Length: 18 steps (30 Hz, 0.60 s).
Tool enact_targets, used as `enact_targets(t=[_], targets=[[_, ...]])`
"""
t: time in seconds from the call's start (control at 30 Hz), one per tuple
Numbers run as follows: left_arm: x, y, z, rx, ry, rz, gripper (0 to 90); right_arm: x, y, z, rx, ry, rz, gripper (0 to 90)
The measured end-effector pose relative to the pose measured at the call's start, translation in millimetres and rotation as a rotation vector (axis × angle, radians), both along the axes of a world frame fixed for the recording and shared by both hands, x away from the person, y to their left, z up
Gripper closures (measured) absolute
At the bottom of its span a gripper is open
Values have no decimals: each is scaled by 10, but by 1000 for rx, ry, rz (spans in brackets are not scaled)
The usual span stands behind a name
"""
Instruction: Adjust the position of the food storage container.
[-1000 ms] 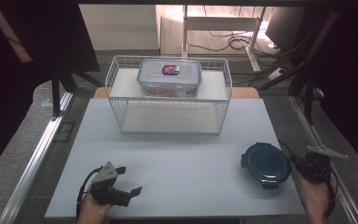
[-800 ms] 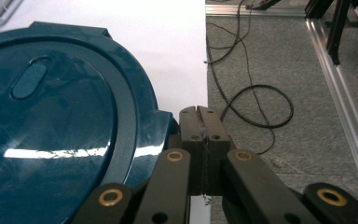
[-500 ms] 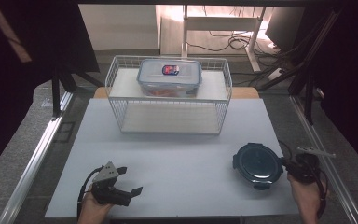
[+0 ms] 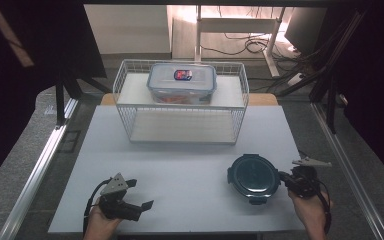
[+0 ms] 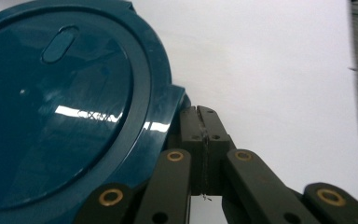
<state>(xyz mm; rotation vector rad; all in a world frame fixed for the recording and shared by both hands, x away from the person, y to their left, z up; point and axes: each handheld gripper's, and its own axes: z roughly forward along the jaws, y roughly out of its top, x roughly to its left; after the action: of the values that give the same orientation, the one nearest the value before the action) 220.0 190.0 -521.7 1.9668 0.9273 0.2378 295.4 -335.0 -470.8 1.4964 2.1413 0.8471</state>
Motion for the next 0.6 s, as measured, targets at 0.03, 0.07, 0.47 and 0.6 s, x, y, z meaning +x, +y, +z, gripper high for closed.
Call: enact_targets(t=[0.03, 0.07, 0.47, 0.6], targets=[[0, -1, 0, 0, 0, 0, 30, -4, 43, -1, 0, 2, 14, 897], [0, -2, 0, -1, 1, 0, 30, -6, 69, -1, 0, 3, 22, 897], [9, -12, -7, -5, 9, -4, 32, -70, 438, -10, 24, 23, 144, 897], [12, -15, -9, -4, 13, -4, 32, -91, 519, -11, 46, 31, 175, 897]])
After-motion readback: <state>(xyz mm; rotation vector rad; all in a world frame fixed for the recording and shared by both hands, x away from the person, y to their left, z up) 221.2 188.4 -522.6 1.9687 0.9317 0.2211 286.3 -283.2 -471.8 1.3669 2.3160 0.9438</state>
